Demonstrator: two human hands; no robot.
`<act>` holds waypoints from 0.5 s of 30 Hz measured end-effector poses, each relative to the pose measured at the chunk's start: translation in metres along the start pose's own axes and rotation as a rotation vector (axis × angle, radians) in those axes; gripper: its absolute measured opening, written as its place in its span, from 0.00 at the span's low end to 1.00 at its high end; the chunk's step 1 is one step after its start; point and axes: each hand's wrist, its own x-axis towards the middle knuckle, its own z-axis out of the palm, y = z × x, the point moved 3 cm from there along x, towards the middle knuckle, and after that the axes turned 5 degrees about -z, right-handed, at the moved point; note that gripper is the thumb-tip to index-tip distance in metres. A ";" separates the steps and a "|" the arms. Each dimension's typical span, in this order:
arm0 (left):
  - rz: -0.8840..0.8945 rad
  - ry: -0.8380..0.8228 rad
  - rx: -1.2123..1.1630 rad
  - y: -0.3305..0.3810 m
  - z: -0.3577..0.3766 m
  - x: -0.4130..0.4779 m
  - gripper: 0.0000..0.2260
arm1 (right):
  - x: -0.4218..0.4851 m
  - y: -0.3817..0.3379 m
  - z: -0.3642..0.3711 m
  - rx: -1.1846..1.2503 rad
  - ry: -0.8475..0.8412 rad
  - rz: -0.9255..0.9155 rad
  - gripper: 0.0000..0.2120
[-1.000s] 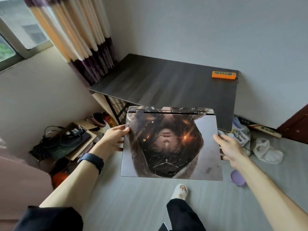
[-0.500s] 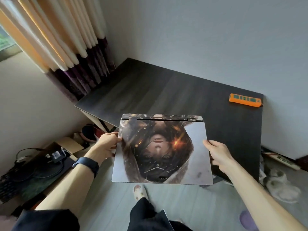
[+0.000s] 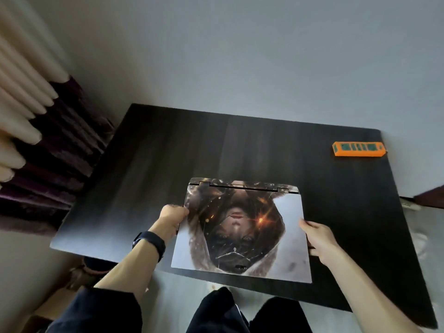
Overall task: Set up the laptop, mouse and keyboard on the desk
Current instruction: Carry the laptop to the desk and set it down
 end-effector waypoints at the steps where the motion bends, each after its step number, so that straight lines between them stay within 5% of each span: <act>1: -0.003 -0.012 0.013 0.011 0.002 0.014 0.08 | 0.007 -0.005 0.007 0.015 0.026 0.030 0.22; 15: -0.019 0.038 0.056 0.059 0.039 0.113 0.06 | 0.106 -0.040 0.055 -0.049 0.101 0.142 0.18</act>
